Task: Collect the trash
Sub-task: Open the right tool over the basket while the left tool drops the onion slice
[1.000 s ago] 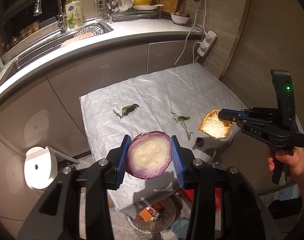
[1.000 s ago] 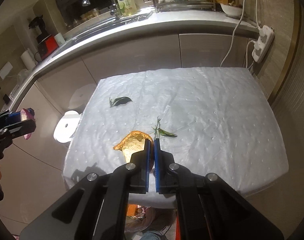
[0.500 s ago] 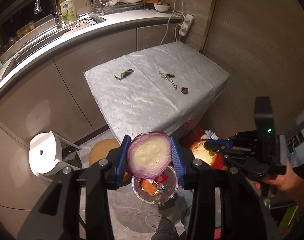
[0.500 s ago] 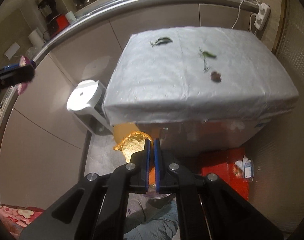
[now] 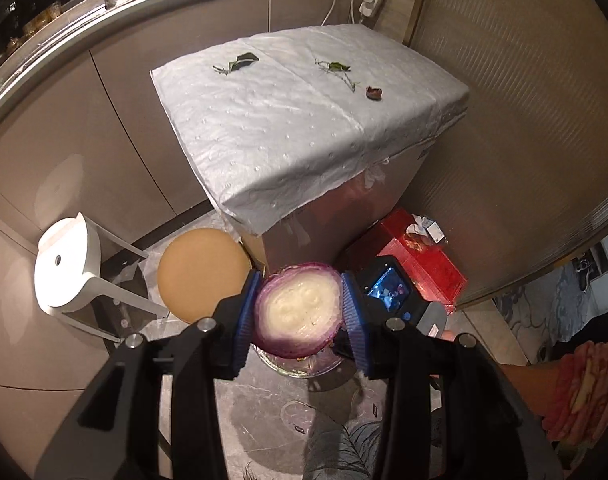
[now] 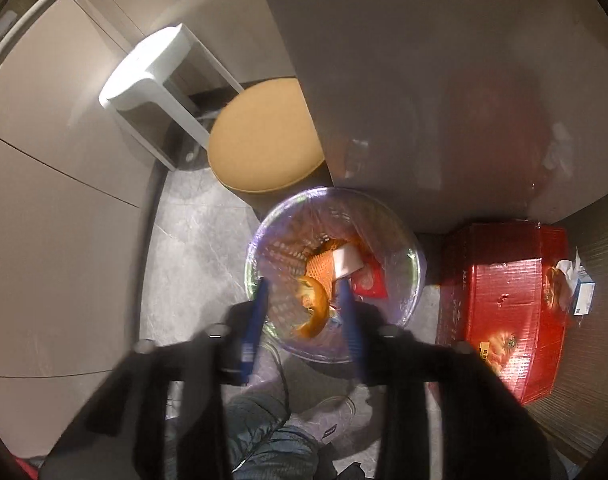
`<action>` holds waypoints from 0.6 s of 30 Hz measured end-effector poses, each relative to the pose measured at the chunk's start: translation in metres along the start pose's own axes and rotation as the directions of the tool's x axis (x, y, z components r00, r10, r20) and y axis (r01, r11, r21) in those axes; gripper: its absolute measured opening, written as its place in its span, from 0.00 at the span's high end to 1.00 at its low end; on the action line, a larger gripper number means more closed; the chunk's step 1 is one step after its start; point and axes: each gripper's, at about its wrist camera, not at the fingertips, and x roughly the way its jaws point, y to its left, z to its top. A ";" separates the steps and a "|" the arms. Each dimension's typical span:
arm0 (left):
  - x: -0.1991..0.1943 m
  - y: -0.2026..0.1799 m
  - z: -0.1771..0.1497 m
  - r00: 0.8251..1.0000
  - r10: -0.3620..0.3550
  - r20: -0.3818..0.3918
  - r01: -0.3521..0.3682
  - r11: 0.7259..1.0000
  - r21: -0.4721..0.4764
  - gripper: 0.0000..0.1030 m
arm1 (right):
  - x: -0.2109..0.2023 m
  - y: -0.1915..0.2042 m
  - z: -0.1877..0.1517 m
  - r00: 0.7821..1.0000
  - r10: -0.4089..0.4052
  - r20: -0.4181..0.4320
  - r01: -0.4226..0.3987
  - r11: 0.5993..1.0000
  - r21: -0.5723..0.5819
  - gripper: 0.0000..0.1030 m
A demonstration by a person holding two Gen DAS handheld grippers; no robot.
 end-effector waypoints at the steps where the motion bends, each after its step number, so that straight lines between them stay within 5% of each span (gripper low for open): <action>1: 0.007 -0.001 -0.003 1.000 0.003 -0.005 -0.003 1.000 0.001 0.61 | -0.007 -0.003 -0.001 1.000 -0.001 0.014 0.001 1.000 0.010 0.53; 9: 0.056 -0.019 -0.014 0.998 -0.006 -0.060 0.007 1.000 0.023 0.61 | -0.142 -0.037 -0.018 0.969 -0.146 0.201 0.138 0.989 0.054 0.22; 18: 0.171 -0.042 -0.053 0.987 -0.006 -0.158 0.019 0.997 0.078 0.61 | -0.213 -0.062 -0.036 0.914 -0.233 0.332 0.211 0.972 0.100 0.16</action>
